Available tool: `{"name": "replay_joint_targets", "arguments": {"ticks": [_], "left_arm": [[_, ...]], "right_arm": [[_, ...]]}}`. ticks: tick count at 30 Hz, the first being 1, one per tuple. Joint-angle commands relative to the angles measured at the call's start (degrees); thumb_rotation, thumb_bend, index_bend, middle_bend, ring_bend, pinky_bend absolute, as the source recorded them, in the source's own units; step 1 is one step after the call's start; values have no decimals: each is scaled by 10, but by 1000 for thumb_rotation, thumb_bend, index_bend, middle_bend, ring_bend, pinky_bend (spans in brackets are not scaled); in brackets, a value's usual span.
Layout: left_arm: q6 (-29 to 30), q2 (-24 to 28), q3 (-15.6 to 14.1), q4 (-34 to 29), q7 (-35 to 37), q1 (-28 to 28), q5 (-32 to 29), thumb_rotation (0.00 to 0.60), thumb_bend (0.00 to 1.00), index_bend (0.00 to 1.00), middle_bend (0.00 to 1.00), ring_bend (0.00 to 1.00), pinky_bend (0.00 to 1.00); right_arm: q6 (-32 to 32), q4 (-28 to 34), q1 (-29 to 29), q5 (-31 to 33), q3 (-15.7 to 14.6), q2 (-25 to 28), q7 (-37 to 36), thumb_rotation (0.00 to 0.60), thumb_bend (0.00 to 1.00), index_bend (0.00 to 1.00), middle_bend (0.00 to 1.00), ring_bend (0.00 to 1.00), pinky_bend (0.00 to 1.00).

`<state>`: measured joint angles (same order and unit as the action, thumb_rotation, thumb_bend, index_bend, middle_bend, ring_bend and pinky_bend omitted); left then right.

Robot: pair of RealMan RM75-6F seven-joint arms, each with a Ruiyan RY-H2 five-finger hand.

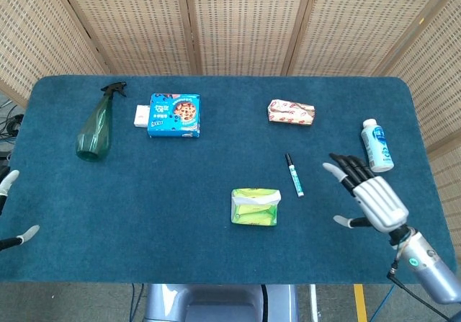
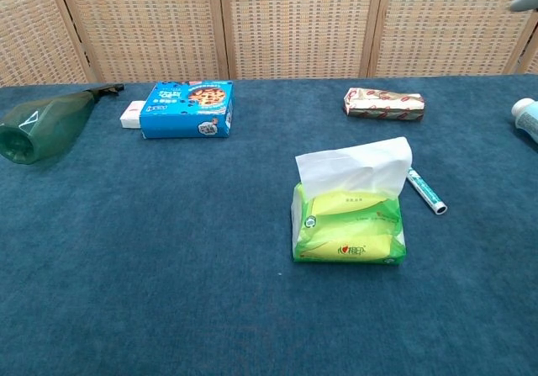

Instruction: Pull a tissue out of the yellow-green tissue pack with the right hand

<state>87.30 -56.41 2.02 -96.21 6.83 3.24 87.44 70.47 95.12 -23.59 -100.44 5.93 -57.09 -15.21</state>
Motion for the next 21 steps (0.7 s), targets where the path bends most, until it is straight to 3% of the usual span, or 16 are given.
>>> {"name": "replay_joint_targets", "arguments": {"ticks": [1,8,13,17,21], "left_arm": [[-10,3,4,0,7,4,-10,600,0,0,0,0,0],[-30,8,6,4,21,13,-20,600,0,0,0,0,0],[-37,10,8,8,33,16,-26,600,0,0,0,0,0],[-40,13,9,8,38,17,-29,600,0,0,0,0,0],[-43,12,10,10,41,18,-32,600,0,0,0,0,0]], "right_arm": [[-99,32,-70,3,14,-12,14,600,0,25,50,0,109],[-201,46,-128,69,32,-58,98,600,0,55,99,1,164],[-244,32,-157,139,42,-116,188,600,15,182,208,104,253],[-249,22,-168,176,41,-152,237,600,115,275,312,209,317],[-247,6,-177,199,40,-182,262,600,291,420,469,345,446]]}}
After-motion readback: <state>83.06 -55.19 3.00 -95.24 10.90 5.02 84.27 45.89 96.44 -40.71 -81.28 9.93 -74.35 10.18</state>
